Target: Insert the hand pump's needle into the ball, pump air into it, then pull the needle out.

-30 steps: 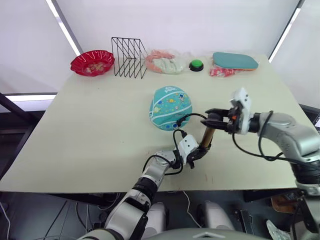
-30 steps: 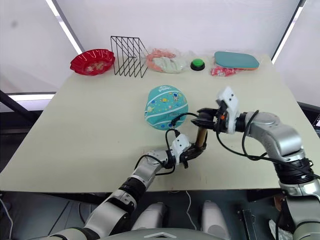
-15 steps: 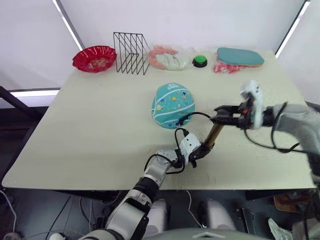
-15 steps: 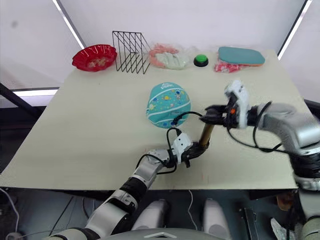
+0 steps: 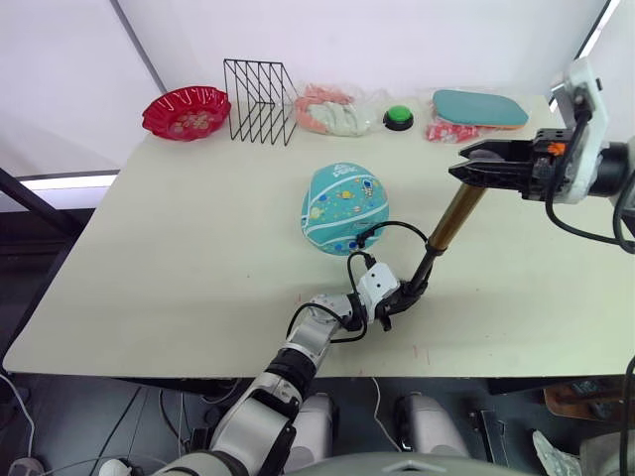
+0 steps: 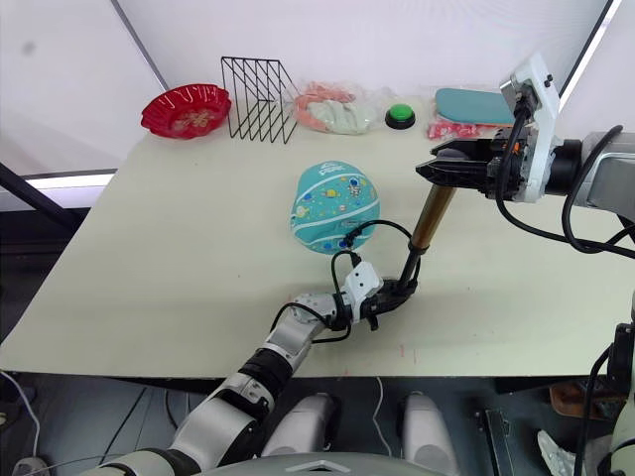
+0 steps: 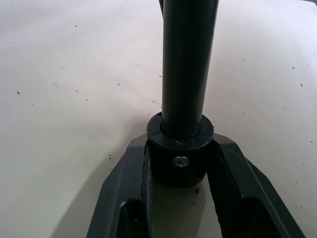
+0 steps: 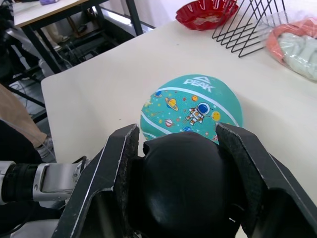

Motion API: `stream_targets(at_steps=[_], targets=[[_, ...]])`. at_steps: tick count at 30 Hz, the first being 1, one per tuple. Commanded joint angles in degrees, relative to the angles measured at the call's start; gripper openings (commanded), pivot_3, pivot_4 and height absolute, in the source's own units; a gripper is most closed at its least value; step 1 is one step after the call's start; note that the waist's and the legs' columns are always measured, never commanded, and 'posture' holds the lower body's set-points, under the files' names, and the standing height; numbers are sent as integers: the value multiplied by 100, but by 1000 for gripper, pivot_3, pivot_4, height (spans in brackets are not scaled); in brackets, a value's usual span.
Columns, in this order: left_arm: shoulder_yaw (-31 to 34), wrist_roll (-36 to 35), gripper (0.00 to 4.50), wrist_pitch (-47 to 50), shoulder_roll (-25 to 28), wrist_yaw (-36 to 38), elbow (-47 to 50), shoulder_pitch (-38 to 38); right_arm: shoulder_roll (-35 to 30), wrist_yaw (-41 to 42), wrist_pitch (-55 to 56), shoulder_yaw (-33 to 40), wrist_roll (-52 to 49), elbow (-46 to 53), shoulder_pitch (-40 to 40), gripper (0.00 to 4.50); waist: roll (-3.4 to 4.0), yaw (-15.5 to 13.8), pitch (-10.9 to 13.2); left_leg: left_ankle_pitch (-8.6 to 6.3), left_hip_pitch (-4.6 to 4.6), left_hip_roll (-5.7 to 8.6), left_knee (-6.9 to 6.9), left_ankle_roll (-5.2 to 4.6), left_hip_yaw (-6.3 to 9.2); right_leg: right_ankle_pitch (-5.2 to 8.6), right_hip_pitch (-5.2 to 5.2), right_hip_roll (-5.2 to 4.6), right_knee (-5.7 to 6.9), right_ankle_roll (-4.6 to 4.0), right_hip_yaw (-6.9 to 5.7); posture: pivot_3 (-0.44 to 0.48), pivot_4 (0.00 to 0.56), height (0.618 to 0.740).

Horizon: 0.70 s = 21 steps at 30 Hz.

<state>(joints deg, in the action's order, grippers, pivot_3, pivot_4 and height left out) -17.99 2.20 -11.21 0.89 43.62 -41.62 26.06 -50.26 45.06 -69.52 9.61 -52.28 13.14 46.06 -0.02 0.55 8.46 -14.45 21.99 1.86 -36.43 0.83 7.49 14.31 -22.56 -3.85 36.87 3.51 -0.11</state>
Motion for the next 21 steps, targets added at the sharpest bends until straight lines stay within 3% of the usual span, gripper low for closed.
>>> stream_targets(at_steps=[1, 3, 13, 17, 21], targets=[[-2, 81, 1050, 195, 114, -3, -403, -267, 216, -146, 273, -266, 302, 133, -612, 1975, -9, 2, -6, 0, -1, 0, 0, 0, -2, 0, 0, 0, 0, 0, 1, 0, 150, 740], [1, 80, 1050, 202, 126, -3, -377, -277, 501, -194, 494, -531, 461, 87, -996, 1975, -57, 15, -43, 0, -16, -6, 1, 0, 3, 1, 14, 7, 1, 1, -2, 0, 150, 740], [34, 72, 1050, 270, 125, -58, -249, -324, 1504, 12, 2128, -2468, 2123, -670, -2165, 1974, -55, 63, -90, -3, -122, -23, 22, -1, 1, 24, 103, 23, -4, 30, 0, 0, 150, 740], [39, 82, 1050, 307, 130, -56, -156, -365, 1499, 208, 2554, -2580, 2518, -732, -2303, 1974, -47, 93, -146, -3, -130, -23, 23, -1, -2, 24, 106, 25, -4, 30, 6, 0, 150, 740], [58, 73, 1050, 333, 132, -61, -131, -374, 1474, 290, 2487, -2107, 2261, -347, -2158, 1974, -58, 111, -153, -3, -128, -24, 22, 0, 1, 24, 106, 27, -4, 30, 4, 0, 150, 740]])
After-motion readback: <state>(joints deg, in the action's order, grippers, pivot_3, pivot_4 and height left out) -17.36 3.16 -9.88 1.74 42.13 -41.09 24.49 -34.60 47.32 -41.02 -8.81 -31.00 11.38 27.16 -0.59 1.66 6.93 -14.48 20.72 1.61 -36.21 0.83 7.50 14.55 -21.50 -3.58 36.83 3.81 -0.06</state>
